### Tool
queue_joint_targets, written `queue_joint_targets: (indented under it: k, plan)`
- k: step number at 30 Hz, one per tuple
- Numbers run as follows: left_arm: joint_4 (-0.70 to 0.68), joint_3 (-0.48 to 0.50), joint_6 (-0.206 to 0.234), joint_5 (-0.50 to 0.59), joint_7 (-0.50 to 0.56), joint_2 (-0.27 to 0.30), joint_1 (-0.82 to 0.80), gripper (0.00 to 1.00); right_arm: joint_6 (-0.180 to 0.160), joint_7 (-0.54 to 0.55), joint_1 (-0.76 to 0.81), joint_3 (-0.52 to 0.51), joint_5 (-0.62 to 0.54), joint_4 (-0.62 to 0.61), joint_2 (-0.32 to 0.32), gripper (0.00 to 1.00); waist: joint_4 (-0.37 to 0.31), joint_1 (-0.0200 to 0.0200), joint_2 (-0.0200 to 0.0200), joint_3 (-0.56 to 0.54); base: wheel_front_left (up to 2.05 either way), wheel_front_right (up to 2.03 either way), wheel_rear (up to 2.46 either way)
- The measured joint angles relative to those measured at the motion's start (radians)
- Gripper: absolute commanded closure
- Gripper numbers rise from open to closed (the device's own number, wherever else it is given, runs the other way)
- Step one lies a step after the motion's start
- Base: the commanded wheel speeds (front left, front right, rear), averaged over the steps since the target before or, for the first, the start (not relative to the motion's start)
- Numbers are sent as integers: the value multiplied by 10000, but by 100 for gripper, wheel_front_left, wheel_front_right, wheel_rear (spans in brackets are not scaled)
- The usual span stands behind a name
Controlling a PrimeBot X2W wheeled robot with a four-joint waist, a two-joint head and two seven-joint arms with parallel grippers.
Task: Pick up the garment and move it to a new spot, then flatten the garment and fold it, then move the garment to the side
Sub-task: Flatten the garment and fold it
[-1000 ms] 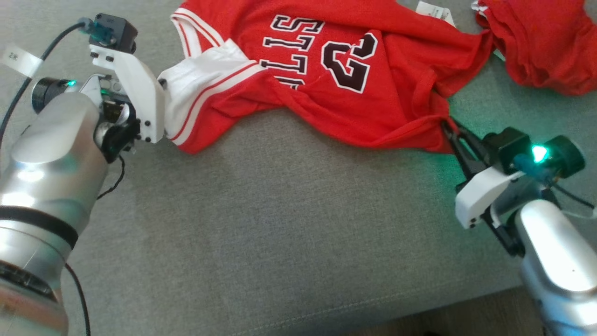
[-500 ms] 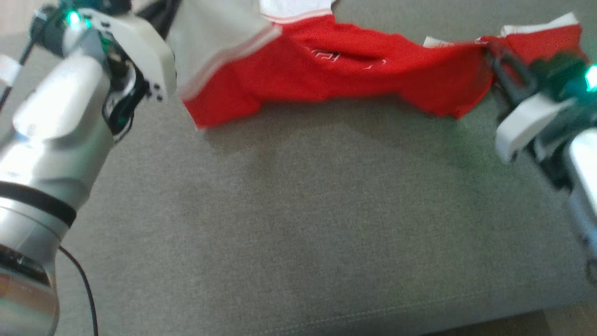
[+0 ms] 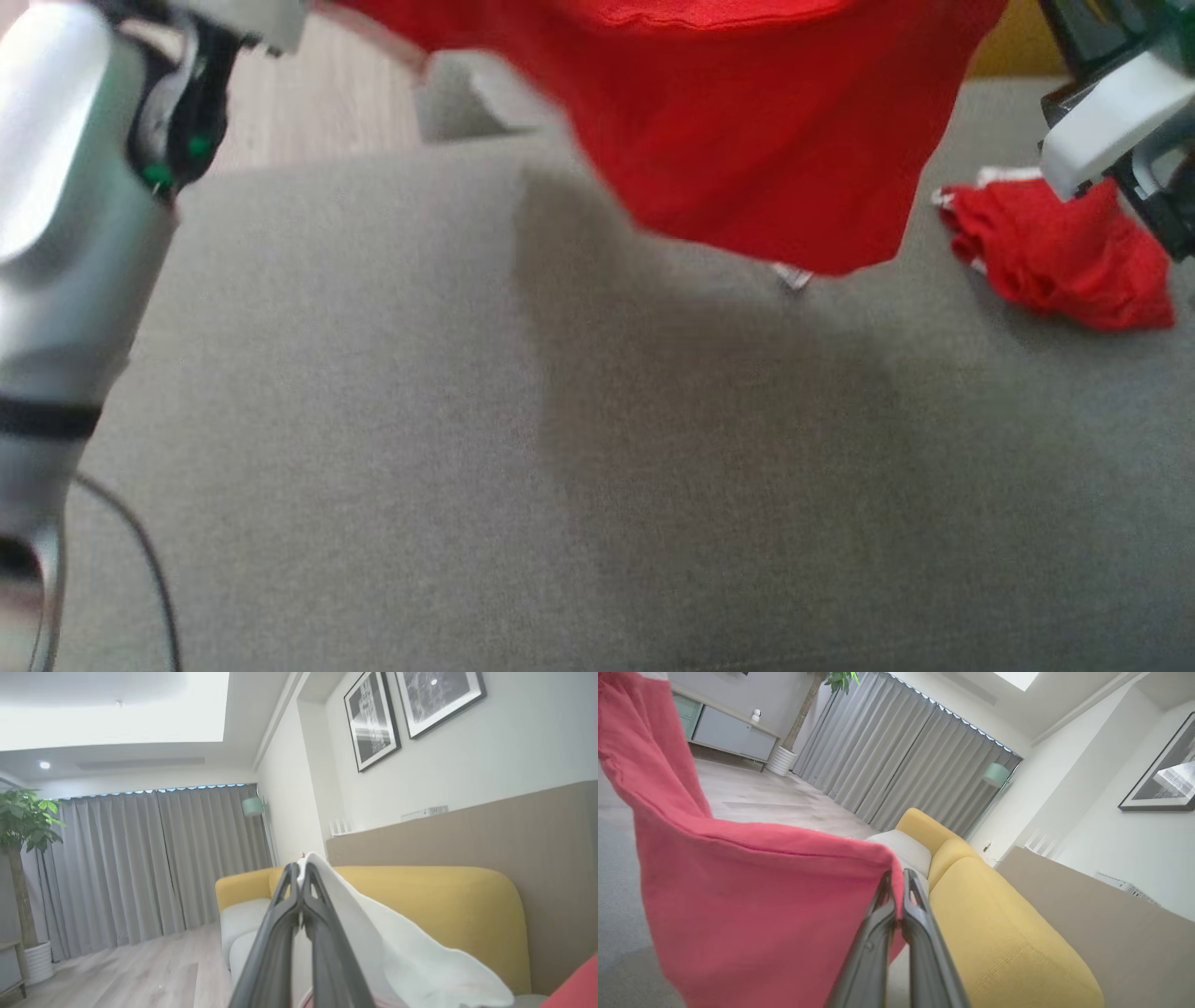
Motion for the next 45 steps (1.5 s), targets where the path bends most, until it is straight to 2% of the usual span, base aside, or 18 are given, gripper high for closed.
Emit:
queue_joint_targets:
  k: [7, 11, 16, 21, 24, 29, 35, 38, 40, 42, 43, 45]
  plan:
    - [-1816, 702, 234, 190, 0, 408, 1685, 100, 0, 238, -113, 437, 416, -535, -169, 100, 216, 0, 0, -809, 0, 0, 0]
    - [-2794, 936, 443, 127, 63, 815, 1789, 100, 0, 876, -110, 443, 871, -1342, -627, 100, 369, 0, 0, -973, 0, 0, 0]
    - [-3862, 1003, 610, 44, 817, 1181, 1789, 100, 0, 1724, -62, 117, 1287, -2474, -1133, 100, 492, 0, 0, -891, 0, 0, 0]
    - [-3854, 688, 566, 46, 1542, 1315, 1755, 100, 0, 2318, -32, -96, 1473, -2800, -1319, 100, 543, 0, 0, -437, 0, 0, 0]
    - [-3358, 527, 280, 140, 1778, 1342, 1404, 100, 0, 2487, -114, -17, 1653, -2665, -1313, 100, 545, 0, 0, 51, 0, 0, 0]
    - [-1684, 443, -128, 562, 1760, 1170, -465, 100, 0, 2295, -1705, 882, 1636, -1267, -1208, 100, 511, 0, 0, 1222, 0, 0, 0]
    - [1189, 456, -368, 1342, 709, 343, -3325, 100, 0, 608, -5404, 1576, 874, 1747, -368, 100, 544, 0, -1, 2669, 0, 0, 0]
    - [2512, 493, -357, 1707, 219, -163, -4488, 100, 0, -807, -6822, 1346, 33, 3557, 217, 100, 668, 2, -1, 3181, 0, 0, 0]
    - [2991, 650, -159, 1960, 73, -420, -5011, 100, 0, -1599, -7376, 800, -487, 4640, 652, 100, 792, 1, 0, 3395, 0, 0, 0]
    - [2936, 1110, 138, 2121, 33, -516, -5527, 100, 0, -2272, -7917, 159, -991, 5501, 988, 100, 885, 1, -1, 3610, 0, 0, 0]
    - [2936, 1110, 138, 2121, 33, -516, -5527, 100, 0, -2272, -7917, 159, -991, 5501, 988, 100, 885, 1, -1, 3610, 0, 0, 0]
    - [2320, 1709, 337, 2311, -2, -537, -5880, 100, 0, -2619, -8290, -318, -1578, 6029, 1229, 100, 952, 1, 0, 3809, 0, 0, 0]
